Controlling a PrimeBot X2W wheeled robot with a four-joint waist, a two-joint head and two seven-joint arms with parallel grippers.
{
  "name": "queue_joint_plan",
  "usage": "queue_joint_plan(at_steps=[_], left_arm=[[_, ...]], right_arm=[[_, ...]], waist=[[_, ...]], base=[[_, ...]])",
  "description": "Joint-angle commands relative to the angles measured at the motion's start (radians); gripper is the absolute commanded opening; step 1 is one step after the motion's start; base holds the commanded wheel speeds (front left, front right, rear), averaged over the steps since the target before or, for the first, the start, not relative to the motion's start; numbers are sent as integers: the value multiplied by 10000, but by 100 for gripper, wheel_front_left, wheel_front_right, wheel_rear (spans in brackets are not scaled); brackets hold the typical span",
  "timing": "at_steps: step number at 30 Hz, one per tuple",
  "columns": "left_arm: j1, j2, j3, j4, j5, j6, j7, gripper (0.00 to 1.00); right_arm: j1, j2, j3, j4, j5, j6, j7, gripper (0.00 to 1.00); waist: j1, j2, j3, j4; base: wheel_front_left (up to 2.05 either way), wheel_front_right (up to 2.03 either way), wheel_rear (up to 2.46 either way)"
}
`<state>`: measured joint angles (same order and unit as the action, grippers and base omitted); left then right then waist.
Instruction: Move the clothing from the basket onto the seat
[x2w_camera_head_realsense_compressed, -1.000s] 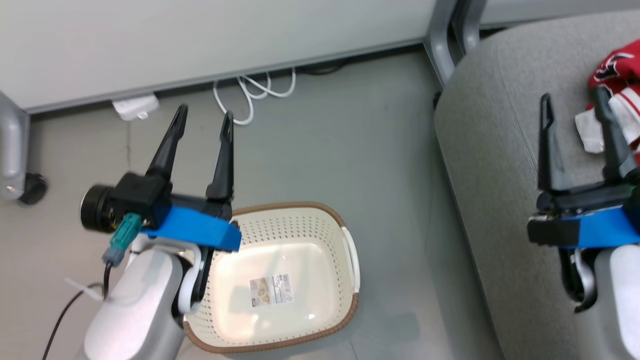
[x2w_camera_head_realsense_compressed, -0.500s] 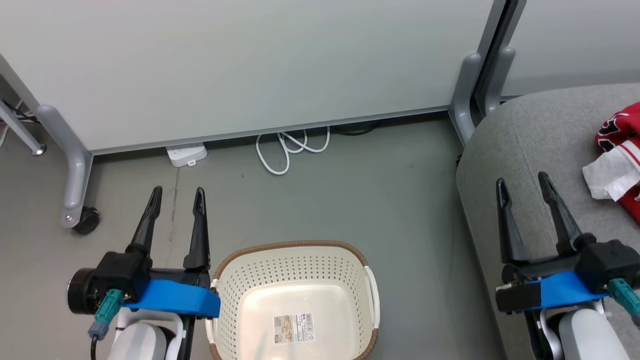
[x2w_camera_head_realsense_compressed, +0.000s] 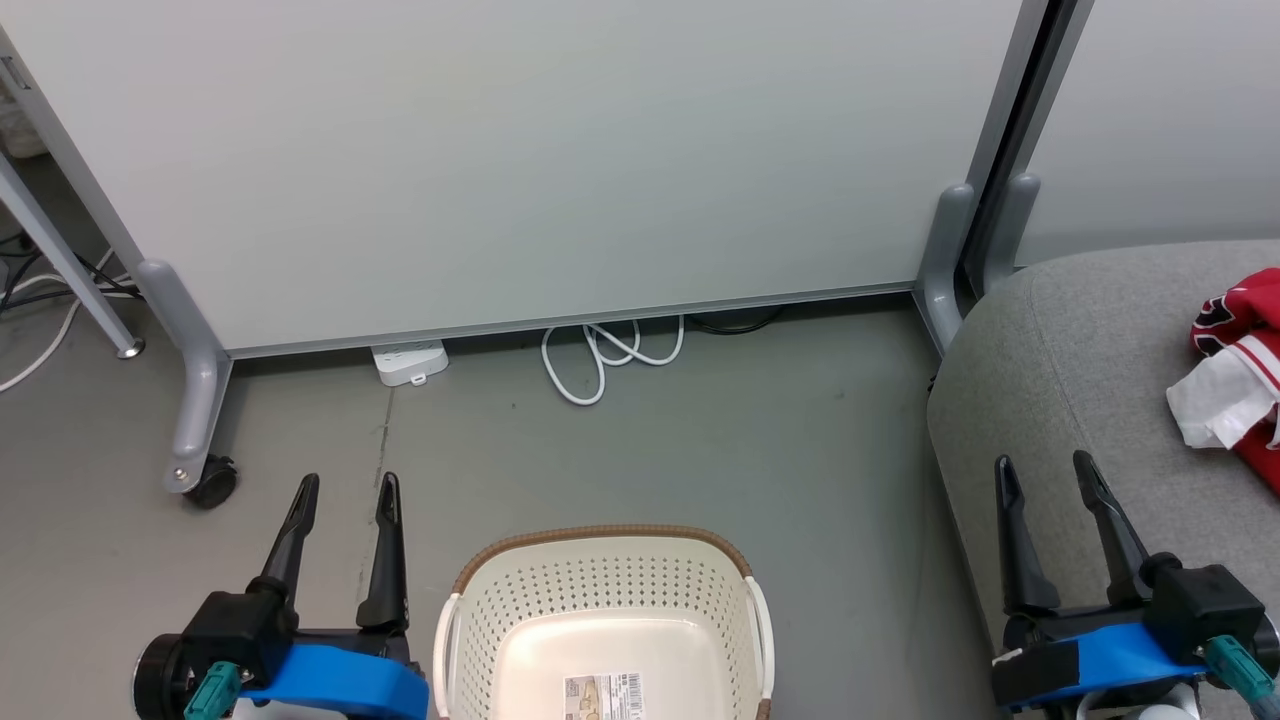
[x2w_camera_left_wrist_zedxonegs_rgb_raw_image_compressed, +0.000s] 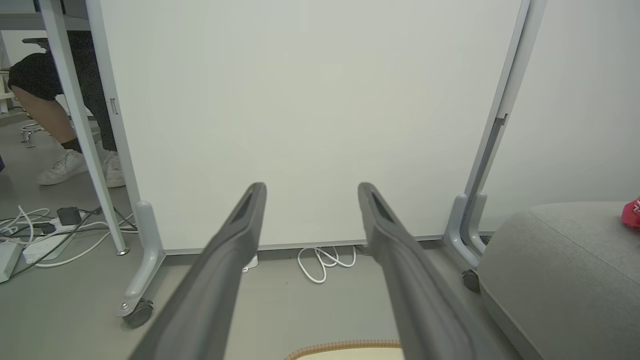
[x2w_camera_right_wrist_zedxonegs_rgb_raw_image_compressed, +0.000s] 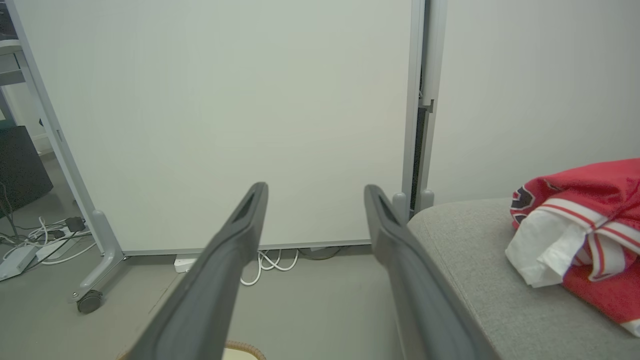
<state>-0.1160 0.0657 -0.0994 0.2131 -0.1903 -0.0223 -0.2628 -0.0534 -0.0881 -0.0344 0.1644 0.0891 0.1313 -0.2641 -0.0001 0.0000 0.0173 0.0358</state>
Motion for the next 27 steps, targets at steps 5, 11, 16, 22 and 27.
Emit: queue_joint_plan(at_steps=[5,11,16,22,27], left_arm=[[212,-57,284,89,183,-209,-28,100],[258,-116,431,156,269,-326,-28,100],[292,-136,482,225,315,-376,-28,100],[228,-180,416,481,216,-412,35,0],[257,-196,548,686,-468,-445,283,0]], right_arm=[[249,115,-51,88,54,-11,-3,100],[322,185,-98,179,76,-11,-3,100],[300,229,-73,200,84,-11,-3,100],[207,196,-72,404,39,0,17,0],[143,208,-161,637,758,0,256,0]], waist=[[1,0,-95,39],[1,0,-157,64],[1,0,-175,56],[2,0,-180,53],[2,0,-180,41]], base=[[0,0,0],[0,0,0],[0,0,0],[0,0,0],[0,0,0]])
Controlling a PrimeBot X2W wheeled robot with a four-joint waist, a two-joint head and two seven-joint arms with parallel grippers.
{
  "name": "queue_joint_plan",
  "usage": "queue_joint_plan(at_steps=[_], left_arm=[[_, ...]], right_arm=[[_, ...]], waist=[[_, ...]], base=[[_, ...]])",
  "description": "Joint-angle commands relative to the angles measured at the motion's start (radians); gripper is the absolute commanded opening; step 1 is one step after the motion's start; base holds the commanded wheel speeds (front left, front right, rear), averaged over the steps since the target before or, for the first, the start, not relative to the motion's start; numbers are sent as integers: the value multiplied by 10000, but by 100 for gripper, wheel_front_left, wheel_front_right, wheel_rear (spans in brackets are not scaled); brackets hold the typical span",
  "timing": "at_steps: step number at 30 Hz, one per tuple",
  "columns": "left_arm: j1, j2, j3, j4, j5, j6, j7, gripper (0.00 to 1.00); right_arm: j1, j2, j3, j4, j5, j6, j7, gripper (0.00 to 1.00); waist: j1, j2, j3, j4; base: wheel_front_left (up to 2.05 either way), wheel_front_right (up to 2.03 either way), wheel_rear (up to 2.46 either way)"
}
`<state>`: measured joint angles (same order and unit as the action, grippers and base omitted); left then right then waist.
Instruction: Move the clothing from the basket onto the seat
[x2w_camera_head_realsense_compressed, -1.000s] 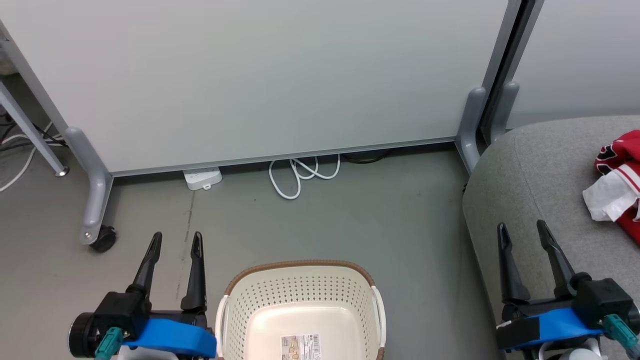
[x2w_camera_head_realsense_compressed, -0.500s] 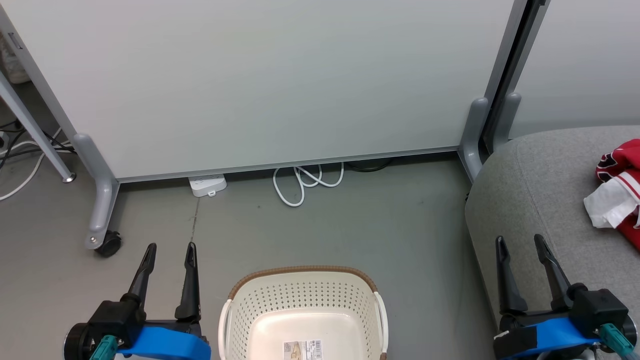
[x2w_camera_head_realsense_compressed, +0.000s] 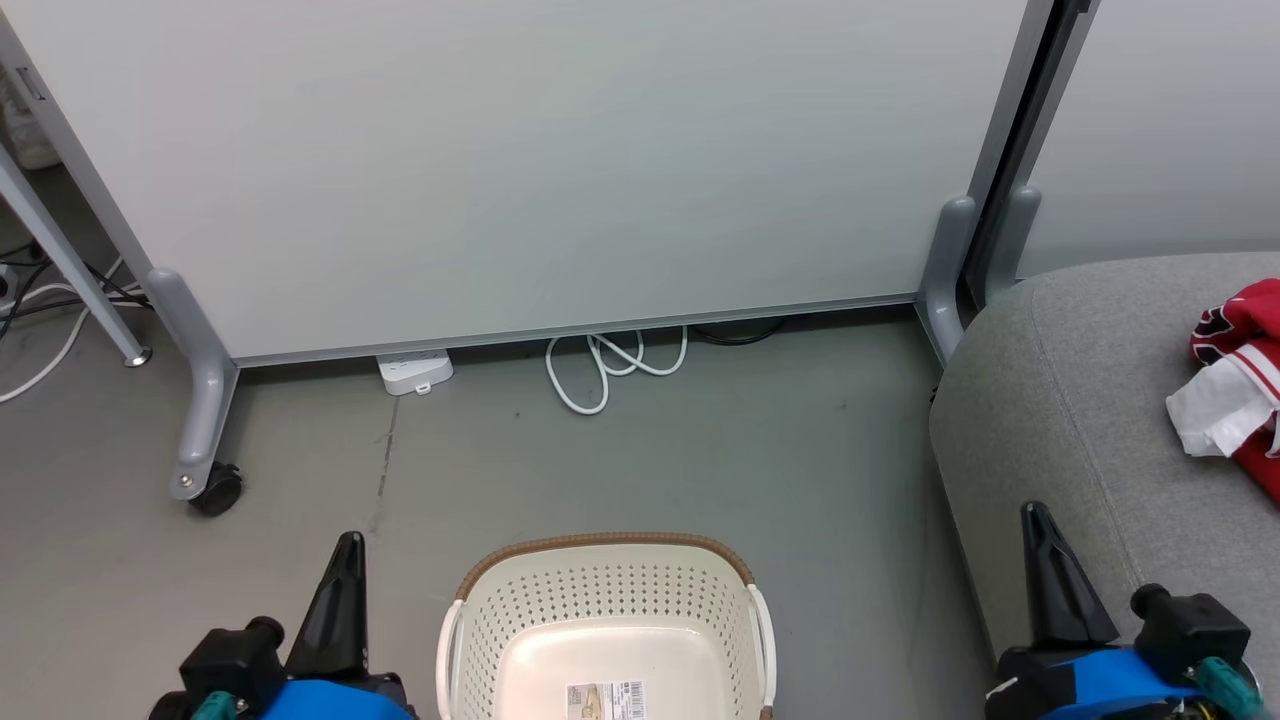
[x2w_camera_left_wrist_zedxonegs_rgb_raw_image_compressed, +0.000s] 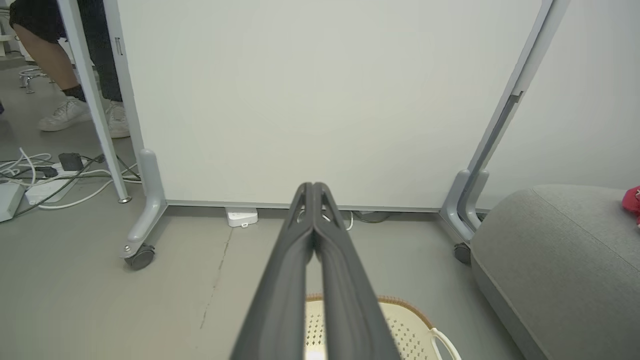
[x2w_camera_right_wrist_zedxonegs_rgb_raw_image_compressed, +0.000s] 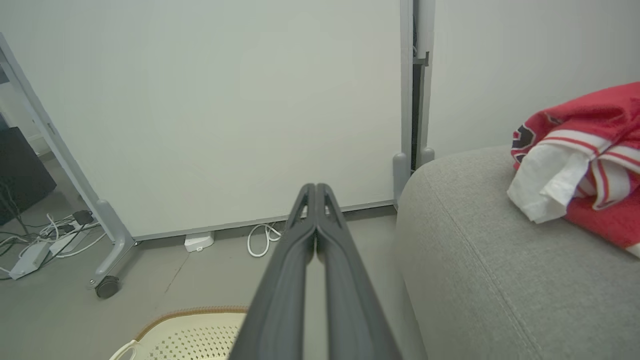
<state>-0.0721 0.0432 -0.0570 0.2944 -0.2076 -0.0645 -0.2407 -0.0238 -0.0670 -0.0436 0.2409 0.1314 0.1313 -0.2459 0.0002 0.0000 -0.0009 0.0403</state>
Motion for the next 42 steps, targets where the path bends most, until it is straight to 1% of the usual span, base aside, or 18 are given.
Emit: queue_joint_plan(at_steps=[1,11,22,24,30,31,32,42], left_arm=[[-188,29,151,-129,-496,-32,118,0],[-184,37,333,-234,-2378,-121,559,0],[-215,46,535,-299,-4192,-206,1008,0],[-219,46,553,-304,-4345,-214,1050,0],[-243,51,665,-327,-5237,-263,1277,0],[-251,52,699,-335,-5517,-275,1350,0],[-251,52,699,-335,-5517,-275,1350,0],[-289,60,857,-367,-6849,-338,1697,0]], right_arm=[[-165,0,-82,-126,545,0,129,0],[-237,23,-140,-154,2524,-1,582,0],[-339,46,-218,-146,4437,-2,1040,0],[-349,48,-226,-144,4596,-2,1078,0],[-407,60,-268,-132,5533,-3,1312,0],[-427,63,-283,-128,5830,-3,1385,0],[-427,63,-283,-128,5830,-3,1385,0],[-508,79,-353,-107,7231,-4,1736,0]], waist=[[0,0,2,-7],[0,0,5,-40],[-1,0,9,-76],[-1,0,9,-79],[-1,0,11,-99],[-1,0,12,-105],[-1,0,12,-105],[-1,0,15,-138]], base=[[0,0,0],[0,0,0],[0,0,0],[0,0,0],[0,0,0],[0,0,0],[0,0,0],[0,0,0]])
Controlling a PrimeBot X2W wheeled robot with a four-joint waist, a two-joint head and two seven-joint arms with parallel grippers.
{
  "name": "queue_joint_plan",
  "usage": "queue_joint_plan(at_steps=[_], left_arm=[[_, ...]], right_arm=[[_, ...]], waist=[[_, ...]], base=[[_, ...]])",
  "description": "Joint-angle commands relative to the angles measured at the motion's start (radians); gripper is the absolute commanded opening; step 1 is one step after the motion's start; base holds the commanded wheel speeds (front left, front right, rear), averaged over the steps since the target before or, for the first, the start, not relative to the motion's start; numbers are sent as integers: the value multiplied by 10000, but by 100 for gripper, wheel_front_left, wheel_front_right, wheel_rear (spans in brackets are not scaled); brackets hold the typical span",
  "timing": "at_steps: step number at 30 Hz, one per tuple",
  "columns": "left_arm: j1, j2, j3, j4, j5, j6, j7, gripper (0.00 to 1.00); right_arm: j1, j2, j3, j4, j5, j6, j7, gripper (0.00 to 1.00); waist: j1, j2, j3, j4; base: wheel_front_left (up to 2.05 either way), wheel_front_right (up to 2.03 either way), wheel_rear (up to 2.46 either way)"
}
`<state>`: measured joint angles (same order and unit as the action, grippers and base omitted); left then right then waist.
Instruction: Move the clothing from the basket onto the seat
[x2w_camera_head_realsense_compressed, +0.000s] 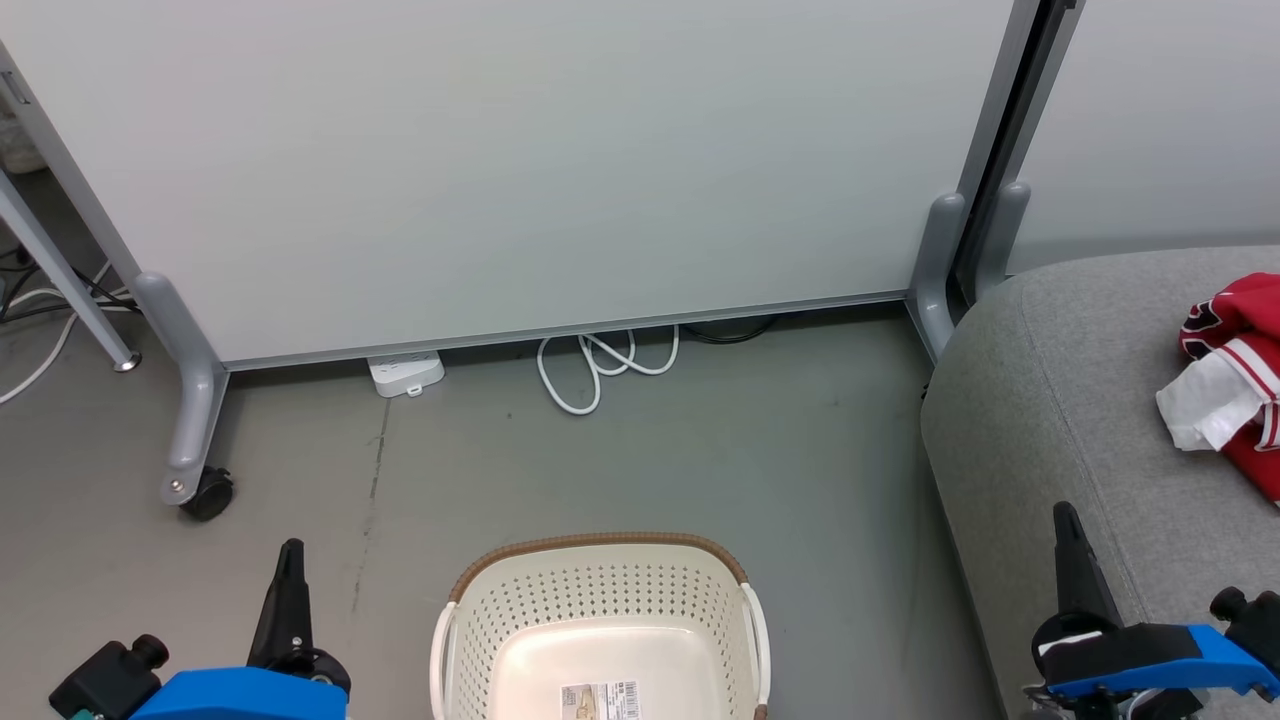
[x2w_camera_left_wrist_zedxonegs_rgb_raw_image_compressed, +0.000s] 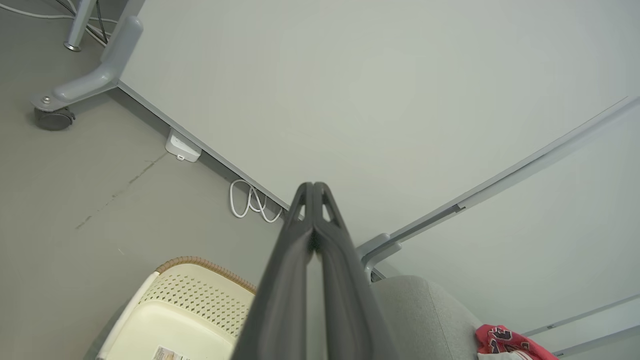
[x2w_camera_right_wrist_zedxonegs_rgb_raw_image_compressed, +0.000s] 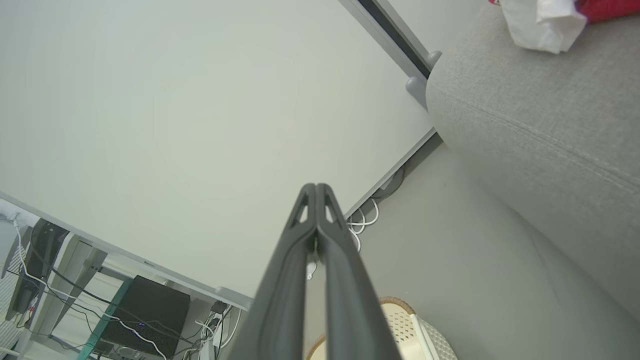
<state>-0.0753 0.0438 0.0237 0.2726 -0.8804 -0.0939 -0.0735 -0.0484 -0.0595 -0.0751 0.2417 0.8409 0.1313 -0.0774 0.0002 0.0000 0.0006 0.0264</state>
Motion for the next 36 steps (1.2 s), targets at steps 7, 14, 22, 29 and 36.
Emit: queue_joint_plan(at_steps=[7,14,22,29,36], left_arm=[[-279,59,163,-170,-978,-87,249,0],[-297,63,262,-186,-1770,-129,456,0],[-319,68,357,-206,-2622,-165,677,0],[-333,72,451,-219,-3324,-201,856,0],[-352,76,534,-235,-3979,-241,1029,0]], right_arm=[[-314,16,-84,-101,1045,-4,274,0],[-369,27,-125,-86,1875,-4,486,0],[-413,40,-167,-70,2777,-5,707,0],[-458,50,-203,-56,3511,-5,885,0],[-503,58,-236,-43,4200,-5,1067,0]], waist=[[-1,0,2,-22],[-1,0,4,-45],[-1,0,7,-71],[-1,0,9,-94],[-1,0,11,-117]], base=[[0,0,0],[0,0,0],[0,0,0],[0,0,0],[0,0,0]])
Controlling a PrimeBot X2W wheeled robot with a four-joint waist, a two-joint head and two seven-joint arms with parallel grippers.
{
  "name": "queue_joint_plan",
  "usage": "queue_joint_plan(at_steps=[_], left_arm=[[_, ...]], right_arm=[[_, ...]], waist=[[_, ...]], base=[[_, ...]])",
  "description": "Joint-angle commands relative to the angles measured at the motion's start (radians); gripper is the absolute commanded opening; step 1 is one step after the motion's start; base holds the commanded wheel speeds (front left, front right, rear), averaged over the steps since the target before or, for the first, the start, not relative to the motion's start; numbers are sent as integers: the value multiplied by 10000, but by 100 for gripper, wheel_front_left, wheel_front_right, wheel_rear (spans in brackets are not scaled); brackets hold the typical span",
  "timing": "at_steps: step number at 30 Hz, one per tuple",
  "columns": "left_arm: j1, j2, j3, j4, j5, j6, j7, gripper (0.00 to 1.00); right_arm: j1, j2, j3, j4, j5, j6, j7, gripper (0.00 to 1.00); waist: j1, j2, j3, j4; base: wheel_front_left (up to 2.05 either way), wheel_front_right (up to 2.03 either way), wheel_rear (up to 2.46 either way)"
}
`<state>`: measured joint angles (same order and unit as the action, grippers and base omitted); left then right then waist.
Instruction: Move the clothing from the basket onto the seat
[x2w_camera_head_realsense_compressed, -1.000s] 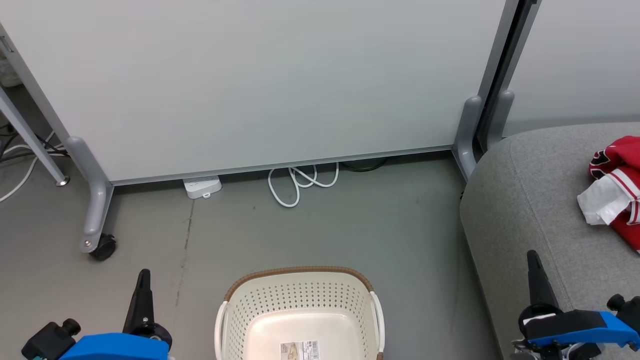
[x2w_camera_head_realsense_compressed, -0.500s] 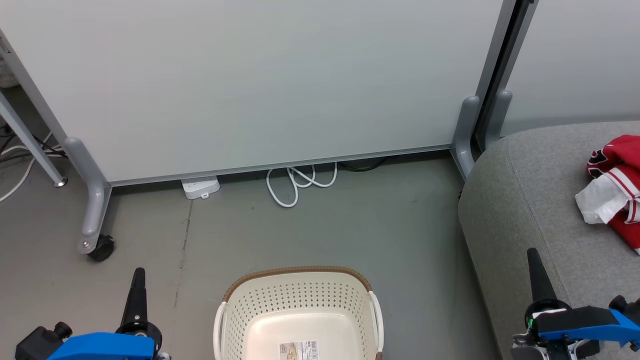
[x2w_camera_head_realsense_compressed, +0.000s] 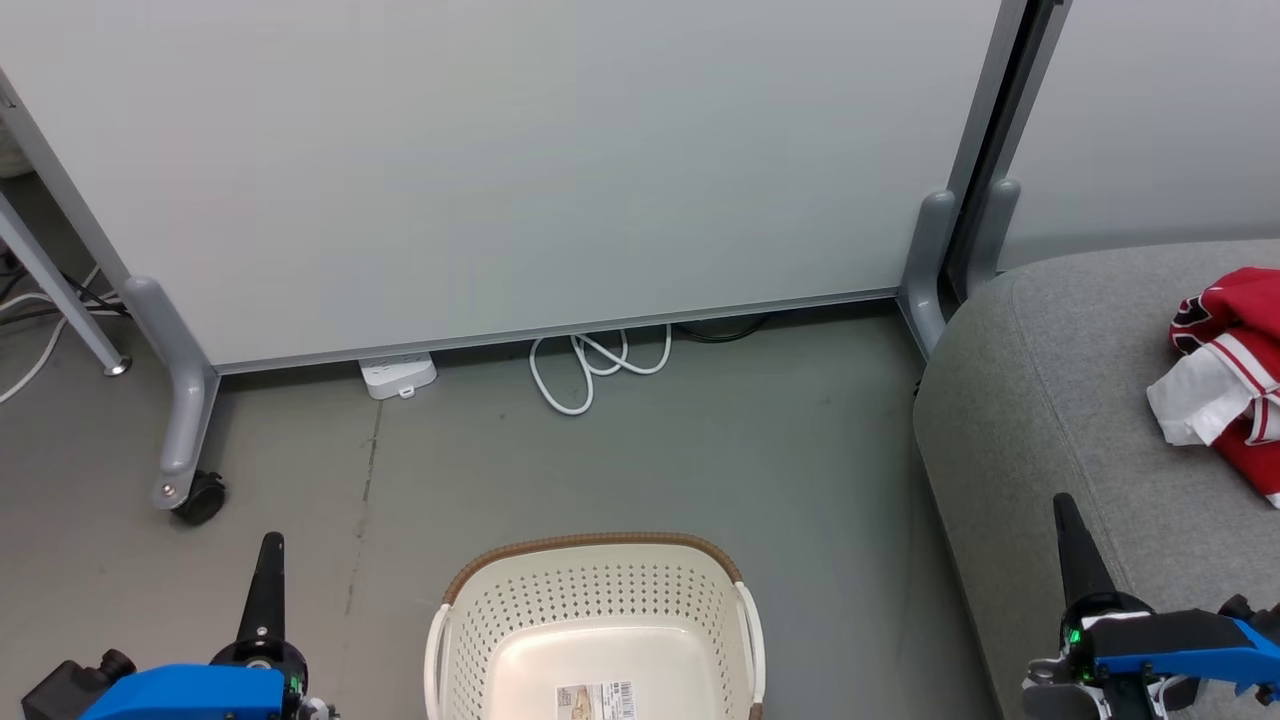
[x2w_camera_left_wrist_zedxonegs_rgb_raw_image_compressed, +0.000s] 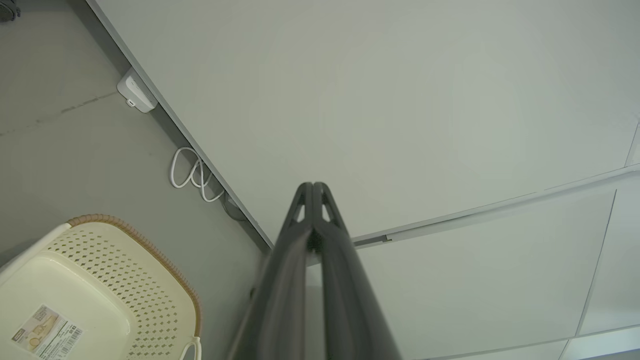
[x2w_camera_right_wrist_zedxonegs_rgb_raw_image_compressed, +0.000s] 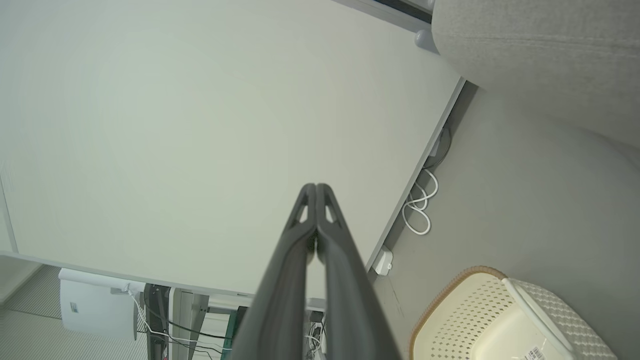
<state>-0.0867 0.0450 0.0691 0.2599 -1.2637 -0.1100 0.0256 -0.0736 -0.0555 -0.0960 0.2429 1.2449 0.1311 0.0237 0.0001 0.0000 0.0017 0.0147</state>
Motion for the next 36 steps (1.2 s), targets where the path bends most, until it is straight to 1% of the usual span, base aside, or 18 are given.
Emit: queue_joint_plan(at_steps=[1,36], left_arm=[[-240,65,91,-111,-235,-85,67,0],[-267,78,428,-155,-2975,-206,775,0]], right_arm=[[-255,18,-31,-52,249,-4,74,0],[-385,62,-171,11,3150,-5,806,0]], waist=[[0,0,0,-4],[-1,0,11,-119]], base=[[0,0,0],[0,0,0]])
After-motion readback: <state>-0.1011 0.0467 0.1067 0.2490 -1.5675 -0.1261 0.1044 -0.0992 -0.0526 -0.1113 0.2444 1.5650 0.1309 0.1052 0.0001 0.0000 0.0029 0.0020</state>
